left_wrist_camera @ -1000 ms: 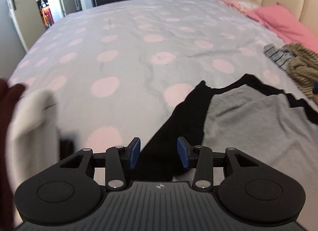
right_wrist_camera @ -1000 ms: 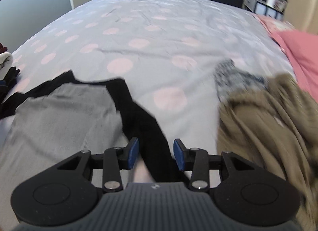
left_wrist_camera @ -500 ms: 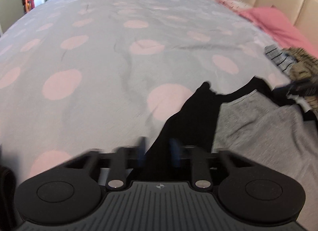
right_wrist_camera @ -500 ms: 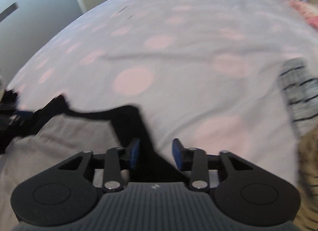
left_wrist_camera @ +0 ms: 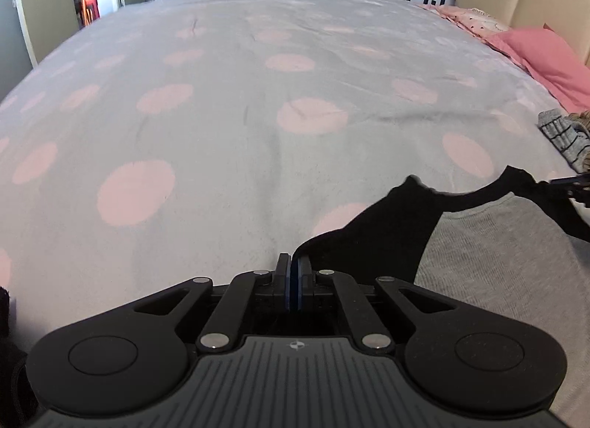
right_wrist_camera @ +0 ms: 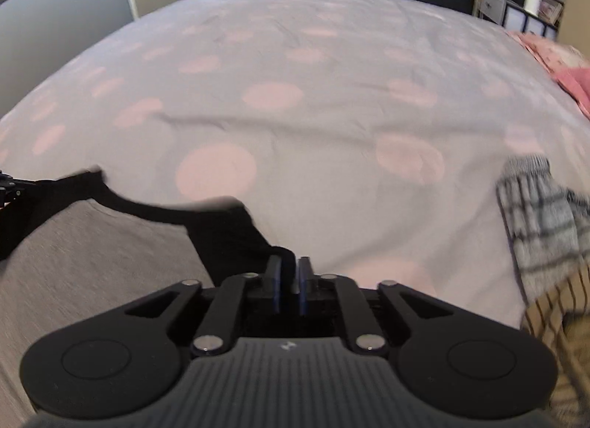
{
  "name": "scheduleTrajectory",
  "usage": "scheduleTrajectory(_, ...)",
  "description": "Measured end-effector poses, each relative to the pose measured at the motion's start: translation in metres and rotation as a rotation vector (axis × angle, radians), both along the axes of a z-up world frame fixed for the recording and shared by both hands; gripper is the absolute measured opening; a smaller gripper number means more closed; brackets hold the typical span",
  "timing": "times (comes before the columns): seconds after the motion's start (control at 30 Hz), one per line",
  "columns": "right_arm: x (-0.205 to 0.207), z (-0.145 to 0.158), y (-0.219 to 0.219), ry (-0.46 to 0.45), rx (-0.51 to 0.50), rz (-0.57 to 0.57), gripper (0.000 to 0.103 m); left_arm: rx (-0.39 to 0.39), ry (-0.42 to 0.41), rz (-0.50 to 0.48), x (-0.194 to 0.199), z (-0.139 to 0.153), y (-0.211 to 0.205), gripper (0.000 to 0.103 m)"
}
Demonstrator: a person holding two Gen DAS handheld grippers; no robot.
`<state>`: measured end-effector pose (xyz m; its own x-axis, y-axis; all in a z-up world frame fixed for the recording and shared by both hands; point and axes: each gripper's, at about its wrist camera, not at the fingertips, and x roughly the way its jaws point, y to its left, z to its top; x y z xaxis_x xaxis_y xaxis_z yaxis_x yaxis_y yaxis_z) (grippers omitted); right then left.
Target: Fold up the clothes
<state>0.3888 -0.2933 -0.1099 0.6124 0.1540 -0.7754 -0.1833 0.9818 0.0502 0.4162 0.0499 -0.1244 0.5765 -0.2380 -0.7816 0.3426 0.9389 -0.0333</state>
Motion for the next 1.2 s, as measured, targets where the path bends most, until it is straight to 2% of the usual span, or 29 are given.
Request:
scheduleTrajectory(0.03,-0.003,0.004,-0.008,-0.007,0.010,-0.015,0.038,-0.011,-0.003,0.011,0.000,0.003,0.002,0.019)
scheduleTrajectory(0.07,-0.006,0.011,-0.019,-0.020,0.028,-0.035,0.038,-0.025,-0.008,0.023,0.000,0.007,0.004,0.028)
scheduleTrajectory(0.1,-0.009,0.018,-0.031,-0.028,0.054,-0.055,0.038,-0.038,-0.018,0.033,-0.002,0.012,0.008,0.040)
scheduleTrajectory(0.13,-0.013,0.024,-0.043,-0.033,0.077,-0.075,0.038,-0.038,-0.032,0.034,-0.005,0.018,0.012,0.042)
scheduleTrajectory(0.27,-0.039,0.038,-0.085,-0.019,0.092,-0.124,0.036,-0.015,-0.061,0.041,-0.020,0.043,0.028,0.042)
scheduleTrajectory(0.4,-0.074,0.035,-0.116,0.055,0.095,-0.152,0.034,-0.017,-0.077,0.066,-0.040,0.068,0.044,0.042)
scheduleTrajectory(0.53,-0.117,0.032,-0.134,0.140,0.140,-0.137,0.035,0.032,-0.078,0.077,-0.067,0.087,0.052,0.042)
scheduleTrajectory(0.63,-0.153,0.034,-0.137,0.173,0.140,-0.094,0.039,0.072,-0.060,0.069,-0.091,0.096,0.061,0.042)
scheduleTrajectory(0.7,-0.175,0.031,-0.134,0.188,0.108,-0.054,0.042,0.093,-0.050,0.065,-0.109,0.102,0.069,0.042)
scheduleTrajectory(0.8,-0.198,0.017,-0.131,0.219,0.003,-0.039,0.041,0.112,-0.028,0.089,-0.135,0.111,0.085,0.043)
scheduleTrajectory(0.87,-0.205,0.008,-0.133,0.232,-0.043,-0.037,0.027,0.113,-0.017,0.109,-0.154,0.118,0.097,0.043)
scheduleTrajectory(0.9,-0.207,0.006,-0.134,0.230,-0.072,-0.045,0.006,0.112,-0.015,0.118,-0.164,0.122,0.103,0.044)
scheduleTrajectory(1.0,-0.202,0.018,-0.140,0.164,-0.184,-0.151,0.007,0.103,-0.024,0.148,-0.196,0.131,0.123,0.046)
scheduleTrajectory(1.07,-0.197,0.027,-0.142,0.144,-0.200,-0.198,0.015,0.100,-0.033,0.172,-0.217,0.132,0.136,0.048)
scheduleTrajectory(1.1,-0.196,0.033,-0.140,0.152,-0.185,-0.200,0.024,0.108,-0.034,0.184,-0.226,0.131,0.144,0.049)
scheduleTrajectory(1.13,-0.195,0.039,-0.137,0.155,-0.176,-0.201,0.041,0.116,-0.034,0.197,-0.235,0.130,0.151,0.049)
scheduleTrajectory(1.2,-0.196,0.056,-0.122,0.139,-0.184,-0.192,0.045,0.134,-0.036,0.229,-0.252,0.126,0.168,0.050)
